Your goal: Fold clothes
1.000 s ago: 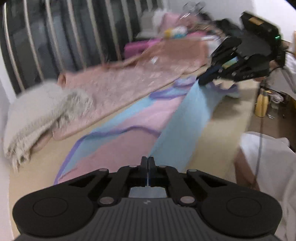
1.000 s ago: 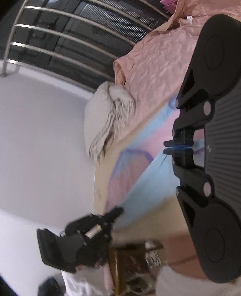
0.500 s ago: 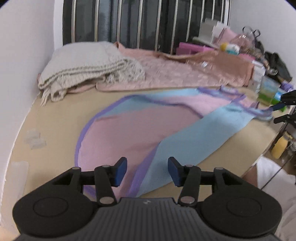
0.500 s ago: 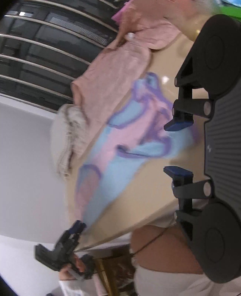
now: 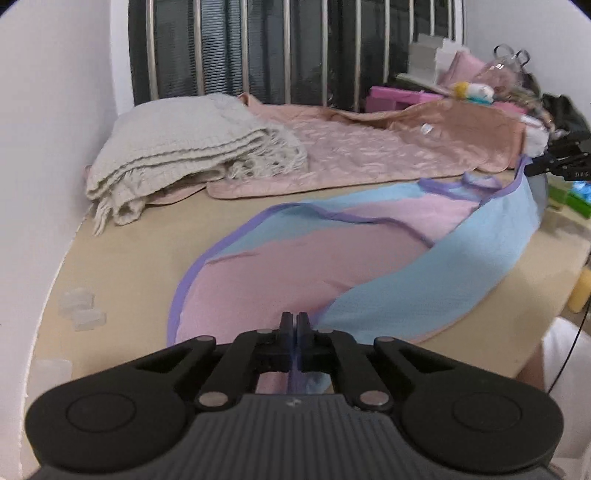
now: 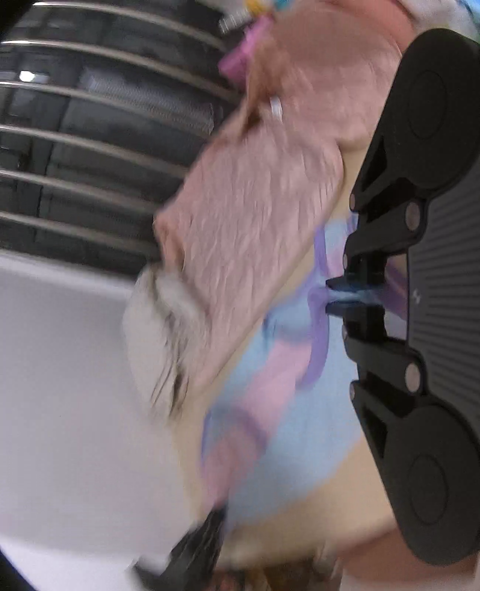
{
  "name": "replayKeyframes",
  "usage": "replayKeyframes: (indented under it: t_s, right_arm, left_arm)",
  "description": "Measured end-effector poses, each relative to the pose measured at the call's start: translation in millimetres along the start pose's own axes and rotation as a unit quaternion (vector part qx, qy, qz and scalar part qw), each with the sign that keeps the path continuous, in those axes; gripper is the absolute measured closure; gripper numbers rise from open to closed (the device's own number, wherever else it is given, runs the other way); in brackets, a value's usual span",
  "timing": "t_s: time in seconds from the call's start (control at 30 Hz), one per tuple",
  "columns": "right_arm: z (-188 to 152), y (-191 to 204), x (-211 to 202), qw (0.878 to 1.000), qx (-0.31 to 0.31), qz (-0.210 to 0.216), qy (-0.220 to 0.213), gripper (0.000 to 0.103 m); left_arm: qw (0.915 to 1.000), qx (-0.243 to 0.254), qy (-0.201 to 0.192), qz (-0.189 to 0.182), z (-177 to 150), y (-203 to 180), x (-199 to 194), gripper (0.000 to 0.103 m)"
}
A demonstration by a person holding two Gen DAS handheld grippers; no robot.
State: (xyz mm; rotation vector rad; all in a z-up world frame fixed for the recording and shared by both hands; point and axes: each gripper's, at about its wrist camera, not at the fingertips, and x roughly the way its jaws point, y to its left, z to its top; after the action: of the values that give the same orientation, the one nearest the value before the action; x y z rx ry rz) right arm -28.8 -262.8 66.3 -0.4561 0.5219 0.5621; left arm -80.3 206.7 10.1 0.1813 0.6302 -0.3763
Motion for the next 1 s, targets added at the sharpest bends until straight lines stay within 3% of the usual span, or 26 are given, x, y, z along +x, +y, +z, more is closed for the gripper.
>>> replayKeyframes:
  t_s: [0.07,0.13,0.17,0.23,0.3,0.37,0.47,0.53,0.67,0.83,1.0]
  right_arm:
    - [-2.3,14.2,21.6,0.996,-0.047,-0.074,0.029,0.075]
    - [-8.0,24.0,20.2,0.994,-0.060,-0.093,0.012,0.076]
    - [-10.5,25.1,13.7,0.995,-0.045,-0.086,0.000,0.076]
    - [-16.0,22.9,-4.7,0.998,0.004,-0.065,-0.025,0.076]
    - [-23.2,21.2,-24.3,0.996,0.062,-0.038,-0.048,0.075]
    - [-32.3,18.5,-29.1,0.992,0.113,0.011,-0.047,0.075]
    - [-41.1,26.5,-13.5,0.988,0.146,0.042,-0.032,0.076]
    - [-44.0,32.6,2.4,0.986,0.161,0.031,-0.016,0.076]
    - [-54.2,37.7,9.7,0.983,0.181,-0.019,0.009,0.092]
    - [-64.2,46.3,-9.0,0.976,0.200,-0.078,0.034,0.092]
    - [-72.1,42.9,-23.7,0.968,0.229,-0.091,0.055,0.091]
  left_arm:
    - [0.9999,-0.007,0.003,0.012,0.0,-0.3,0.9,0.100]
    - [0.9997,-0.019,-0.002,0.013,-2.2,1.5,-6.1,0.094]
    - [0.9996,-0.026,-0.007,0.012,-3.9,2.9,-11.6,0.091]
    - [0.9992,-0.037,-0.015,0.010,-5.8,6.1,-19.7,0.071]
    - [0.9986,-0.047,-0.024,0.008,-7.1,9.4,-26.4,0.065]
    - [0.9979,-0.056,-0.030,0.006,-8.1,12.3,-31.3,0.065]
    - [0.9985,-0.049,-0.023,-0.002,-7.7,7.0,-23.4,0.066]
    - [0.9992,-0.039,-0.012,-0.001,-8.5,1.0,-17.1,0.066]
    - [0.9996,-0.030,-0.002,0.001,-11.2,-7.6,-11.7,0.067]
    - [0.9995,-0.030,-0.005,0.000,-14.8,-14.1,-11.8,0.067]
    - [0.9995,-0.030,-0.001,-0.005,-3.2,-19.2,-3.1,0.067]
